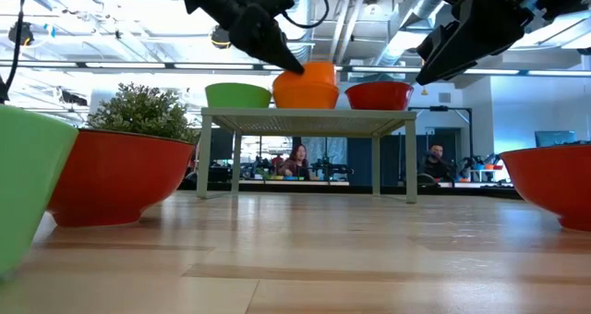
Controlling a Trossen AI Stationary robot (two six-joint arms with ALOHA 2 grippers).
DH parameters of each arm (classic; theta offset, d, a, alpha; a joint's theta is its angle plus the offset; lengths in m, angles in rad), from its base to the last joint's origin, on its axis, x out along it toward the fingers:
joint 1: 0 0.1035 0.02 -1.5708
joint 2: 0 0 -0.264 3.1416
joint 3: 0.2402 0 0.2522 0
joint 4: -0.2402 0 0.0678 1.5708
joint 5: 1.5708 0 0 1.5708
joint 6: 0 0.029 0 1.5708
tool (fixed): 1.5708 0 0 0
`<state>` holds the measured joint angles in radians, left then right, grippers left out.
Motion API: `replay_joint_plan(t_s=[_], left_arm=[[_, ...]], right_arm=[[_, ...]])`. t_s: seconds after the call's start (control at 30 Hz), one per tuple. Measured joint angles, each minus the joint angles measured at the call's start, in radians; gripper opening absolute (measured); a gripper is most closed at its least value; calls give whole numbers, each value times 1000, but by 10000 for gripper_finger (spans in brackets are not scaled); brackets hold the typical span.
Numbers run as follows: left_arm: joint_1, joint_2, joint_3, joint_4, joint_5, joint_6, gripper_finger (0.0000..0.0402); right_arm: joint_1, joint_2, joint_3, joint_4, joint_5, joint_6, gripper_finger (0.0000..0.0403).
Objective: Pick & Place Mini bowls
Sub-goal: Stack the orange bowl on the orange bowl on the shelf, then stack the green bowl on the green bowl on the shelf
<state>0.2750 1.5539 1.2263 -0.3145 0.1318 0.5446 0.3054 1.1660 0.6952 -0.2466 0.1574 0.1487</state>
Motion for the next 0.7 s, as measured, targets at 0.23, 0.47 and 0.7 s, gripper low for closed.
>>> replay_joint_plan(t_s=[0.23,0.47,0.7], left_arm=[[-5,0,0,1,-40,0,58],[-45,0,0,12,-44,-2,99],[-161,-33,1,39,-148,-5,117]], right_arm=[[0,0,0,0,0,2,113],[0,0,0,0,0,2,113],[0,0,0,0,0,1,113]])
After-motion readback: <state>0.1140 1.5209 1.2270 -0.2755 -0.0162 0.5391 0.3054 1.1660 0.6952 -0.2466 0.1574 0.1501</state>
